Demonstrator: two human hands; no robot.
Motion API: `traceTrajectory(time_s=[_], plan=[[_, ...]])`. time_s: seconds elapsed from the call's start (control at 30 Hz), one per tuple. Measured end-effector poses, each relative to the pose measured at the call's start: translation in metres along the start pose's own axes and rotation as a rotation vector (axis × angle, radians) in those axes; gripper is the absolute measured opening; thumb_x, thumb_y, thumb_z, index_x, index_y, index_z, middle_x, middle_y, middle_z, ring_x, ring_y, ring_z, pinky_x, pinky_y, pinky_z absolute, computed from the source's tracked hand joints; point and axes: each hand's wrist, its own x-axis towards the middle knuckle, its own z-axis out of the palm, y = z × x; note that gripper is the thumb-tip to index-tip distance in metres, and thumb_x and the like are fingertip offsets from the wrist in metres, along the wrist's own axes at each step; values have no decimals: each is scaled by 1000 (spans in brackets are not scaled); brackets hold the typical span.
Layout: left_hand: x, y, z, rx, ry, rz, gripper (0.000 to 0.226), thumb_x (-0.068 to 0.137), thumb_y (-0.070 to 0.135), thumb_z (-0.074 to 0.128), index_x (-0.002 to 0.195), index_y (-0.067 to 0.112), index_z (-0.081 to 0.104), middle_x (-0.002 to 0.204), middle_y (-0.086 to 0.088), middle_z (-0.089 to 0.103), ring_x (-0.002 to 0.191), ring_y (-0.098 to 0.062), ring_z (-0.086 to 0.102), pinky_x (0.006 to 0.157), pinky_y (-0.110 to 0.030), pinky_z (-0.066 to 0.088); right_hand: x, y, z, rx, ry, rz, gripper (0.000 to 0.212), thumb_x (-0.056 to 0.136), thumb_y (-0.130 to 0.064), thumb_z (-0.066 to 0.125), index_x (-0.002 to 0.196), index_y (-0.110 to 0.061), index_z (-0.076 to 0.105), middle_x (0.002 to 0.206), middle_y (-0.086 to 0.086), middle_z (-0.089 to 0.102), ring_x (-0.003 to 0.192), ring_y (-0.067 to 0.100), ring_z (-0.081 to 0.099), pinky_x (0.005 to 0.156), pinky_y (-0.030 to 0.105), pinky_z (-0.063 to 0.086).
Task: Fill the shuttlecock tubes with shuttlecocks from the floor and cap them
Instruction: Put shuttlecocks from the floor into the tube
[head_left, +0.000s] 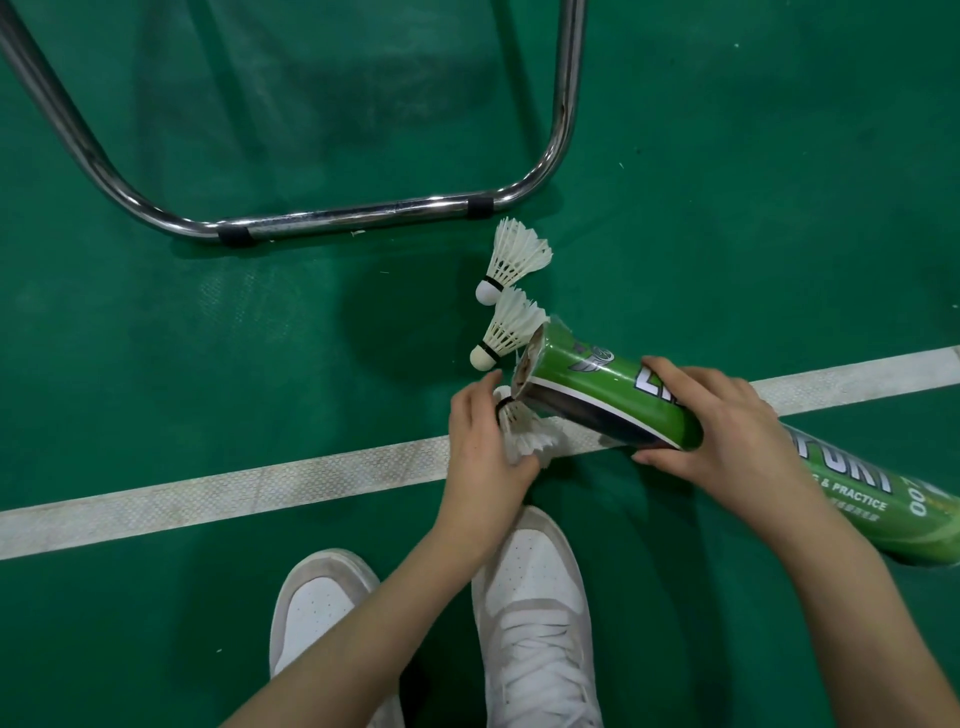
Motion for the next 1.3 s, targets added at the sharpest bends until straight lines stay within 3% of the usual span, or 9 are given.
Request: traceTrajectory(time_s=[0.17,0.3,0.4,0.5,0.63,0.77,0.93,1.1,1.3], plan=[[8,-17,-38,41,176,-61,75,75,-5,65,140,18,36,122,3,33,118,-12,39,93,-17,35,2,-1,5,-15,-6,-7,89,59,-40,81,137,-32,37,120,5,54,105,29,47,91,43,37],[11,-31,-60,85,279,-84,61,80,5,69,134,15,43,106,0,42,101,-15,45,90,-24,39,4,-3,5,-19,-9,-5,89,60,-40,80,137,-32,37,121,5,53,105,29,47,92,43,37],[6,-29,-63,-94,287,-187,46,88,10,62,131,17,45,89,1,52,83,-13,52,81,-26,44,5,-6,5,-24,-13,-11,89,60,-41,80,137,-32,37,121,5,53,105,29,46,91,43,37],[-3,-18,-57,-324,256,-258,35,96,23,50,131,20,45,86,2,66,87,-11,63,81,-25,46,4,-8,6,-26,-10,-18,88,60,-40,81,137,-32,37,120,5,54,105,29,46,91,43,37],[-1,-7,-45,-271,243,-254,56,87,32,64,136,25,39,86,5,62,81,1,59,68,-6,43,4,-12,7,-30,-20,-23,88,61,-40,81,137,-33,36,121,4,53,107,28,45,93,42,35],[14,-6,-47,-246,303,-244,62,85,17,68,138,26,39,86,-15,66,83,-12,61,74,-15,42,3,-16,8,-27,-27,-33,88,60,-40,81,137,-33,37,121,3,53,107,28,46,92,42,35],[12,3,-68,-357,359,-185,55,89,8,62,134,28,40,79,-3,67,77,-11,63,71,-13,46,1,-17,2,-10,-12,-45,88,59,-40,81,136,-33,39,119,3,55,105,28,47,91,42,37],[4,30,-83,-455,219,-74,54,92,5,57,132,34,36,86,-2,72,84,-8,69,74,-11,49,5,-27,-9,33,44,-123,89,55,-40,83,134,-33,41,115,2,58,100,28,52,86,43,42],[2,81,-98,-419,89,98,51,95,6,50,135,33,35,70,6,65,74,-3,61,80,-14,47,10,-48,-44,64,110,-186,86,64,-43,77,138,-39,31,126,-4,50,113,20,42,97,36,31]])
